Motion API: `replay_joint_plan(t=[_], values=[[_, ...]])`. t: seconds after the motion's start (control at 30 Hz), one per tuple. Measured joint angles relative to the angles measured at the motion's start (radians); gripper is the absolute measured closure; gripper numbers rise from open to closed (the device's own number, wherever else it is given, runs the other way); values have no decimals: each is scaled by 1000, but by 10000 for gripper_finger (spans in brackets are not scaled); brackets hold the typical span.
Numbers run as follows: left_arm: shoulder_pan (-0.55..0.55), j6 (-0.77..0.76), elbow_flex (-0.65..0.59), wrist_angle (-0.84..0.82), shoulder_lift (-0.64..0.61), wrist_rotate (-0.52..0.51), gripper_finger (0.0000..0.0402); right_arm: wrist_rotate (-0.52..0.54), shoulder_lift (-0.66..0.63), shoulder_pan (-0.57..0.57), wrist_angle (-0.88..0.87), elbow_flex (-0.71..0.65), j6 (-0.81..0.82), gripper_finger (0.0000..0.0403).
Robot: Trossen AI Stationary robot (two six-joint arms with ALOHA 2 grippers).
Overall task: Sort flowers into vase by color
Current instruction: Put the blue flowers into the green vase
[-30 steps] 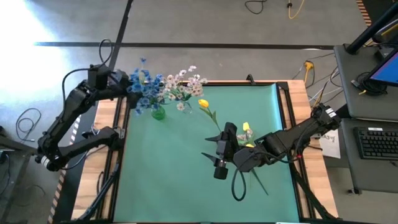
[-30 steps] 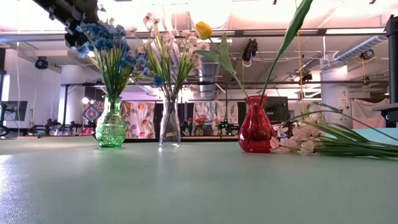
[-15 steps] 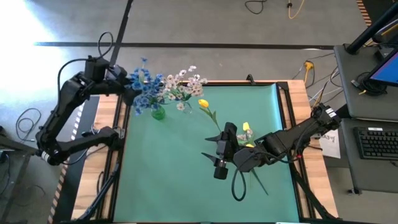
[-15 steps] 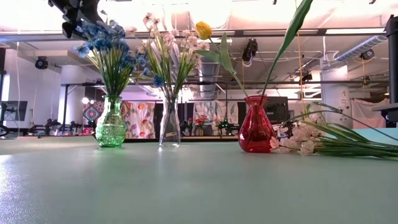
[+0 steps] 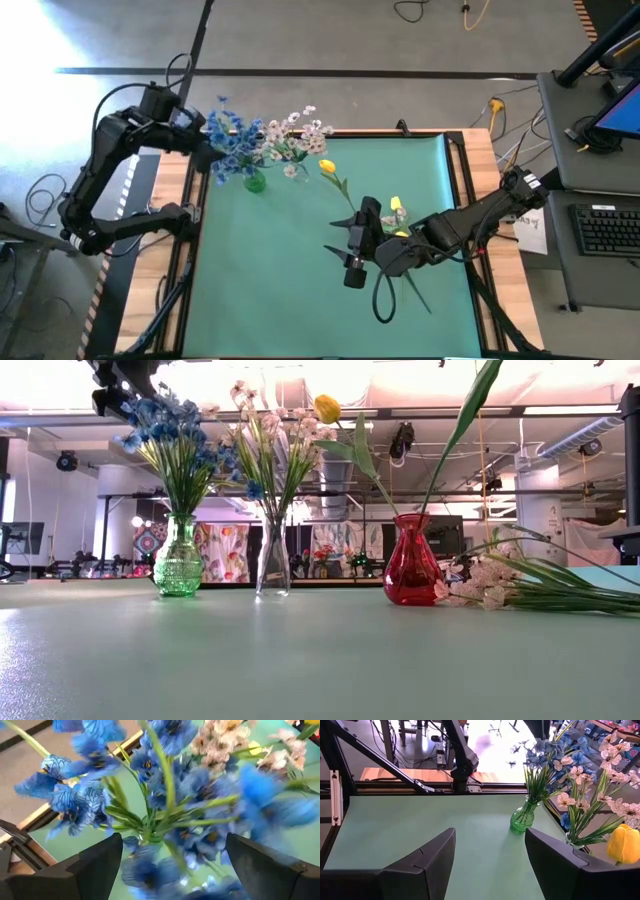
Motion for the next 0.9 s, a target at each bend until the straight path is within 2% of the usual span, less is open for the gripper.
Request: replay_joint_plan(t=[0.47, 0.6, 0.77, 0.9], values=[[0, 25, 192, -42, 19, -8, 61, 0, 0, 0, -1, 0, 0, 170], [0, 18, 230, 22, 16, -10, 61, 0, 0, 0, -1, 0, 0, 170], [0, -28, 235, 173, 31, -159, 61, 0, 0, 0, -1, 0, -1, 170], [0, -18, 235, 206, 95, -175, 61, 0, 0, 0, -1, 0, -1, 170]])
